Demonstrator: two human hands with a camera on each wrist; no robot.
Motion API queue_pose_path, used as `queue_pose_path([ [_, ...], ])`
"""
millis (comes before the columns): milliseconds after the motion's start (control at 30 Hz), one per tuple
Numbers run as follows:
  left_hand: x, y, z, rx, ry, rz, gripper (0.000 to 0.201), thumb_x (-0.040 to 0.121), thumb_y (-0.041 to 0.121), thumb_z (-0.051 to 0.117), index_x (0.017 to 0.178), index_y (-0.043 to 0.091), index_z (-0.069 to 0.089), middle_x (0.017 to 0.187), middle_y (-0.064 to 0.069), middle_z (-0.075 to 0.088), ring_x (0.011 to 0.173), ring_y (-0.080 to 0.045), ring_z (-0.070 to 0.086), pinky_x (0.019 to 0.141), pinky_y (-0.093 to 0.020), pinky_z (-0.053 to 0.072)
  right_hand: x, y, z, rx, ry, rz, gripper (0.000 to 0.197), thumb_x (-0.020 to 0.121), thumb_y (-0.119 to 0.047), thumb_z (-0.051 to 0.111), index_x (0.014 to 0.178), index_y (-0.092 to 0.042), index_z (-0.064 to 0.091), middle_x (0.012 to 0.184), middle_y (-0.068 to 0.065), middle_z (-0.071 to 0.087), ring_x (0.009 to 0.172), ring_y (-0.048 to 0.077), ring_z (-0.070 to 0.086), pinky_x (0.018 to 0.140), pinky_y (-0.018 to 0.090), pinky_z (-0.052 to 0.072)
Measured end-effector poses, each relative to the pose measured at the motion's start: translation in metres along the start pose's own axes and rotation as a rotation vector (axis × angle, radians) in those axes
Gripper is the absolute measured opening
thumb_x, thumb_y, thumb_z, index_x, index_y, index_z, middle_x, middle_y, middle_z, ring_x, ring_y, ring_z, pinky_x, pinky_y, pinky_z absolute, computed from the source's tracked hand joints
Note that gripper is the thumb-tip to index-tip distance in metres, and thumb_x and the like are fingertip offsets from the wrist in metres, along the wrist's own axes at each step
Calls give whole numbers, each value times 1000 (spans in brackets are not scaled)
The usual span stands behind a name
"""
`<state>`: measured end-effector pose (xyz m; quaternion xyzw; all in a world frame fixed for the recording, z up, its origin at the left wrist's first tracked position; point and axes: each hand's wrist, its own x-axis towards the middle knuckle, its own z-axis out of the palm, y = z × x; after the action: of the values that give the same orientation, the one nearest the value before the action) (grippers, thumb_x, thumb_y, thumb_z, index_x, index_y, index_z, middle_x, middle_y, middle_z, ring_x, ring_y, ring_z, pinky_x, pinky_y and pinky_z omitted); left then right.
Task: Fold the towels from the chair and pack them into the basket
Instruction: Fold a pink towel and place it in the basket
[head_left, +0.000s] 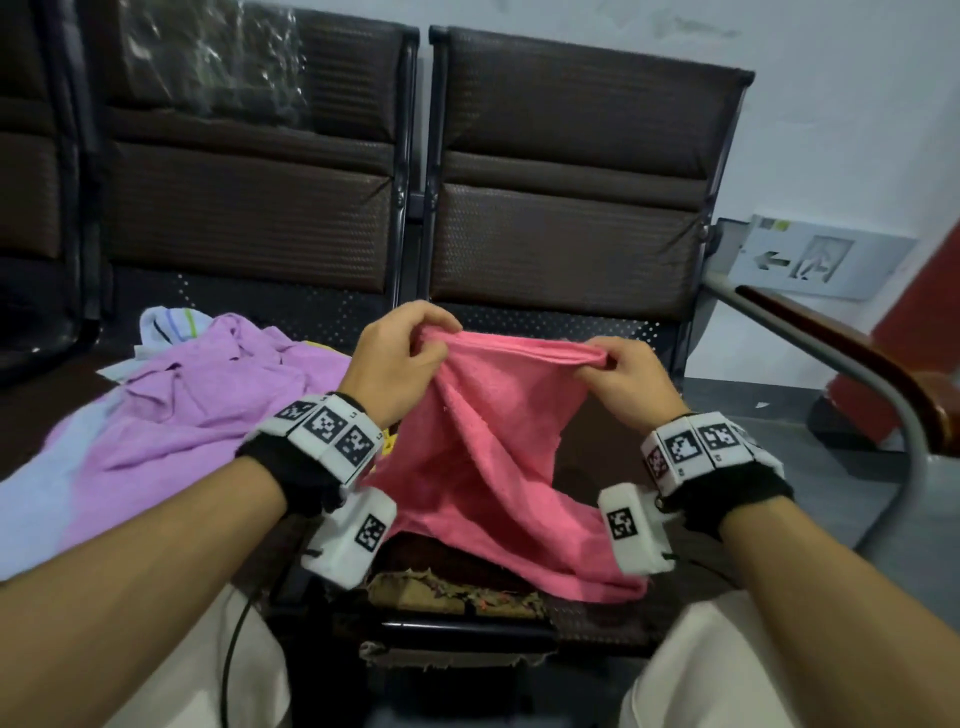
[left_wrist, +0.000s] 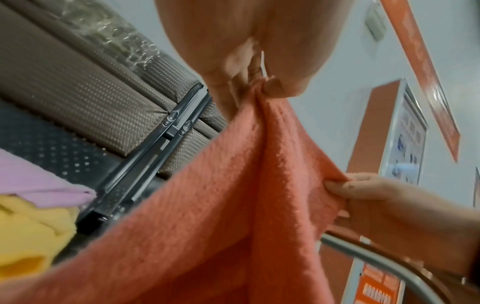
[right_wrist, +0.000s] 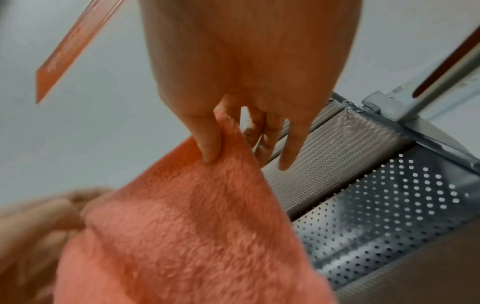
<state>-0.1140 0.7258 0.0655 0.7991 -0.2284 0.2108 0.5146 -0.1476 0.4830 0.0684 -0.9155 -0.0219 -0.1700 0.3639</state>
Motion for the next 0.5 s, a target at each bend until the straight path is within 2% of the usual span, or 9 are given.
queue_pose_path([
  [33, 2, 7, -1, -34, 24, -43, 31, 77, -4, 49, 87, 19, 67, 81, 11, 63, 64, 9, 51, 66, -7, 35, 0, -8, -4, 173, 40, 24, 9, 83, -7, 62, 80, -14, 67, 75, 0, 64, 76, 13, 56, 72, 31, 43],
  [100, 7, 23, -6, -105, 64, -84, 31, 80, -3, 47, 88, 20, 66, 83, 10, 64, 67, 6, 52, 69, -12, 37, -2, -29, -14, 416, 103, 29, 9, 88, -10, 61, 90, -16, 68, 85, 3, 67, 81, 13, 59, 75, 32, 47],
  [167, 13, 46, -15, -152, 96, -77, 31, 81, -2, 46, 89, 20, 66, 86, 8, 65, 71, 0, 54, 71, -18, 40, -2, -47, -28, 406, 152, -29, 10, 91, -15, 60, 95, -21, 67, 86, -3, 68, 80, 9, 61, 76, 25, 49],
  [233, 19, 70, -26, -169, 123, -40, 32, 81, -3, 47, 91, 20, 65, 90, 7, 66, 79, -6, 58, 77, -21, 44, -2, -65, -46, 292, 215, -132, 12, 90, -15, 62, 97, -21, 69, 81, -12, 66, 73, -3, 59, 71, 13, 47],
  [267, 22, 82, -33, -176, 136, -15, 32, 81, -4, 47, 93, 20, 64, 92, 6, 65, 85, -8, 59, 82, -23, 46, -2, -74, -54, 259, 248, -154, 10, 88, -16, 64, 95, -19, 71, 78, -12, 66, 70, -5, 57, 68, 13, 46],
  [333, 27, 102, -47, -182, 169, 44, 34, 81, -6, 46, 98, 18, 63, 99, 3, 65, 94, -12, 60, 91, -28, 47, -2, -93, -70, 245, 308, -172, 6, 84, -21, 69, 79, -22, 71, 69, -11, 65, 63, -6, 52, 64, 19, 43],
  [367, 30, 109, -54, -160, 185, 78, 35, 82, -6, 45, 103, 15, 63, 104, 0, 65, 98, -14, 60, 94, -28, 46, -2, -101, -76, 241, 348, -187, 14, 82, -23, 72, 69, -25, 68, 62, -16, 61, 57, -9, 48, 60, 19, 41],
  [433, 34, 115, -64, -29, 194, 150, 39, 82, -7, 43, 114, 7, 62, 112, -9, 63, 105, -16, 57, 98, -21, 41, -1, -112, -85, 240, 387, -191, 21, 78, -28, 75, 61, -27, 63, 56, -17, 57, 53, -9, 44, 57, 20, 40],
  [500, 37, 113, -69, 123, 157, 196, 41, 83, -8, 42, 120, 2, 58, 115, -16, 59, 107, -19, 54, 94, -12, 33, -1, -119, -89, 238, 375, -160, 17, 74, -34, 77, 63, -26, 67, 59, -14, 62, 57, -3, 50, 61, 25, 44],
])
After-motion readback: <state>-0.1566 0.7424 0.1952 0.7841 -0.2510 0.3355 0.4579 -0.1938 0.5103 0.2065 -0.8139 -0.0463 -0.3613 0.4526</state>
